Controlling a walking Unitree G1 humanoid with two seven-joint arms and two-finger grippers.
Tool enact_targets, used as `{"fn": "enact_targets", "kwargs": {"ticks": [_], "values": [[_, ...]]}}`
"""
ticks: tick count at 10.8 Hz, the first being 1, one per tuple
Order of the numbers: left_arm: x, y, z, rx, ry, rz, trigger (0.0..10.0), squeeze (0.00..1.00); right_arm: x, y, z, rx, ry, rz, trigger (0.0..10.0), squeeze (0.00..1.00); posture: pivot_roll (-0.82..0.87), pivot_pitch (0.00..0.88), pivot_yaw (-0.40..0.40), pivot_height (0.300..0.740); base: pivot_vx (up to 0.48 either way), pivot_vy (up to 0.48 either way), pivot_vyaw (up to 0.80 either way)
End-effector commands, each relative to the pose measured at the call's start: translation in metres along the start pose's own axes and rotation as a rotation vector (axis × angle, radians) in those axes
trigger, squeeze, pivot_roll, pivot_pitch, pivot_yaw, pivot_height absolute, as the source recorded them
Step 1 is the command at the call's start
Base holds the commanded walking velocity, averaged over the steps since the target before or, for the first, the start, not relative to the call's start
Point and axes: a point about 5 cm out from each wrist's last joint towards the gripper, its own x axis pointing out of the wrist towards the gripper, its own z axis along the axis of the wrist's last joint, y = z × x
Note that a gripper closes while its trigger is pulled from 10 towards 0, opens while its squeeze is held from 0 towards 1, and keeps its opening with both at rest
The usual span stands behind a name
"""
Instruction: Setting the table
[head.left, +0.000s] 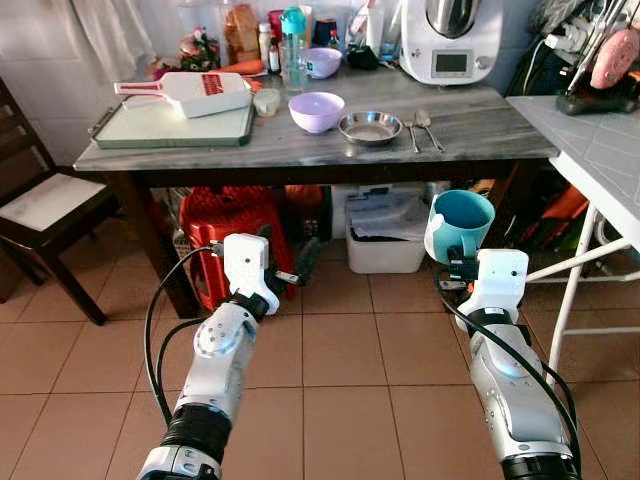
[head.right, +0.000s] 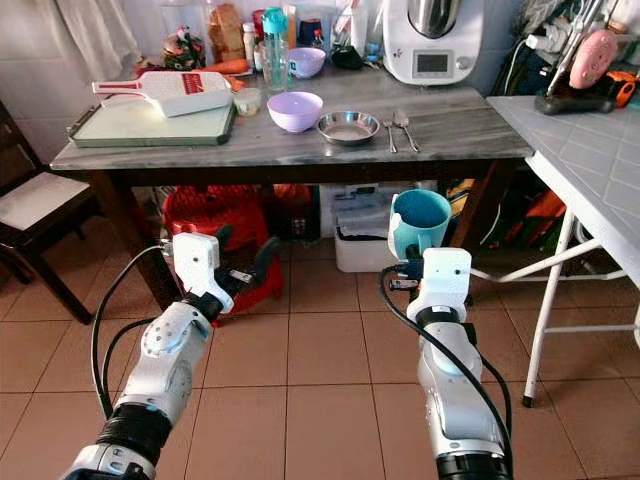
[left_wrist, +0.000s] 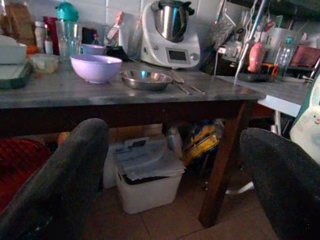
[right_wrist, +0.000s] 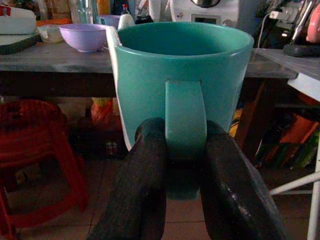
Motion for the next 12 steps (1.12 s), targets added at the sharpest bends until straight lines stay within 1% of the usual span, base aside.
{"fn": "enact_targets", "kwargs": {"ticks": [1, 6, 9, 10, 11, 12], "values": [[0.0, 0.0, 0.002, -0.002, -0.004, -0.013, 10.0, 0.0, 0.001, -0.001, 0.007, 0.0, -0.034, 0.001, 10.0, 0.0, -0.04, 0.0, 0.021, 0.74, 0.0, 0.0, 0.0], [-0.001, -0.002, 0.001, -0.022, 0.0, -0.034, 10.0, 0.0, 0.001, 0.0, 0.009, -0.02, -0.043, 0.005, 10.0, 0.0, -0.04, 0.0, 0.021, 0.74, 0.344, 0.0, 0.0], [-0.002, -0.004, 0.003, -0.028, -0.006, -0.039, 10.0, 0.0, -0.001, -0.001, 0.009, -0.016, -0.044, 0.0, 10.0, 0.0, -0.05, 0.0, 0.022, 0.74, 0.376, 0.0, 0.0], [-0.005, -0.002, 0.006, -0.027, -0.015, -0.028, 10.0, 0.0, -0.003, -0.003, 0.011, -0.015, -0.049, -0.004, 10.0, 0.0, -0.05, 0.0, 0.022, 0.74, 0.379, 0.0, 0.0], [-0.012, 0.002, 0.009, -0.017, -0.025, -0.006, 10.0, 0.0, -0.007, -0.006, 0.013, -0.036, -0.062, -0.018, 10.0, 0.0, -0.05, 0.0, 0.023, 0.74, 0.371, 0.0, 0.0], [-0.02, 0.007, 0.011, 0.022, -0.027, 0.02, 10.0, 0.0, -0.014, -0.007, 0.015, -0.06, -0.077, -0.01, 10.0, 0.0, -0.04, 0.0, 0.024, 0.74, 0.36, 0.0, 0.0]]}}
